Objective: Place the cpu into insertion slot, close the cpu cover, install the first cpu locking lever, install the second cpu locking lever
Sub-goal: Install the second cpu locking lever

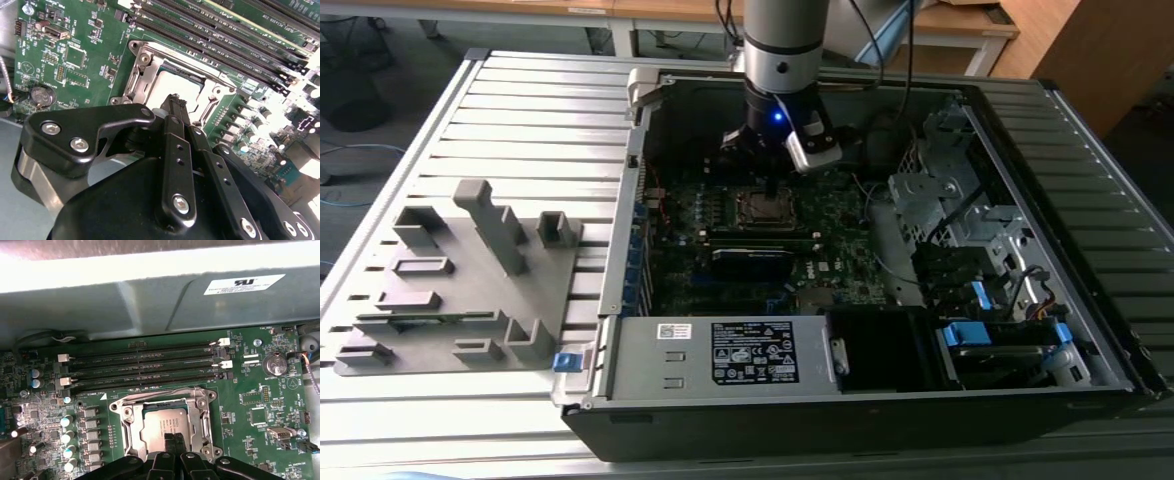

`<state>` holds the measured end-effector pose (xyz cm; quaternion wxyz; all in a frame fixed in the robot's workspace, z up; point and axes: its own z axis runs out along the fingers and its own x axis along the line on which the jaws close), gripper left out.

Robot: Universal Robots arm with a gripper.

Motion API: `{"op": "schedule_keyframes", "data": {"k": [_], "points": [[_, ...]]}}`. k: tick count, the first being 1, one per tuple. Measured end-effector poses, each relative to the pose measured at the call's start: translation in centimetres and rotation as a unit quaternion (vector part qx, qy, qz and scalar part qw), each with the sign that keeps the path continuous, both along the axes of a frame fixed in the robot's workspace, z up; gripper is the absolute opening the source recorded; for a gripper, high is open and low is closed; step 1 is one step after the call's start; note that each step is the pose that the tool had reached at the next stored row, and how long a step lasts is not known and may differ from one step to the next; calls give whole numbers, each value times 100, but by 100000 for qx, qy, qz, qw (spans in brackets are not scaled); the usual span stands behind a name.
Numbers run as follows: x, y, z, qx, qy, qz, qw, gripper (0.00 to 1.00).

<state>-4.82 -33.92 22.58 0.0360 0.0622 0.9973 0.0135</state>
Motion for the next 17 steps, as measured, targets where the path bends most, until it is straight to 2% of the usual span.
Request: {"op": "schedule_keyframes", "data": {"k": [3, 7, 17], "points": [[0, 0, 67, 89, 3, -1, 100000, 11], [0, -16, 81, 133, -5, 7, 100000, 11], [0, -184, 82, 113, -1, 3, 100000, 11]]}}
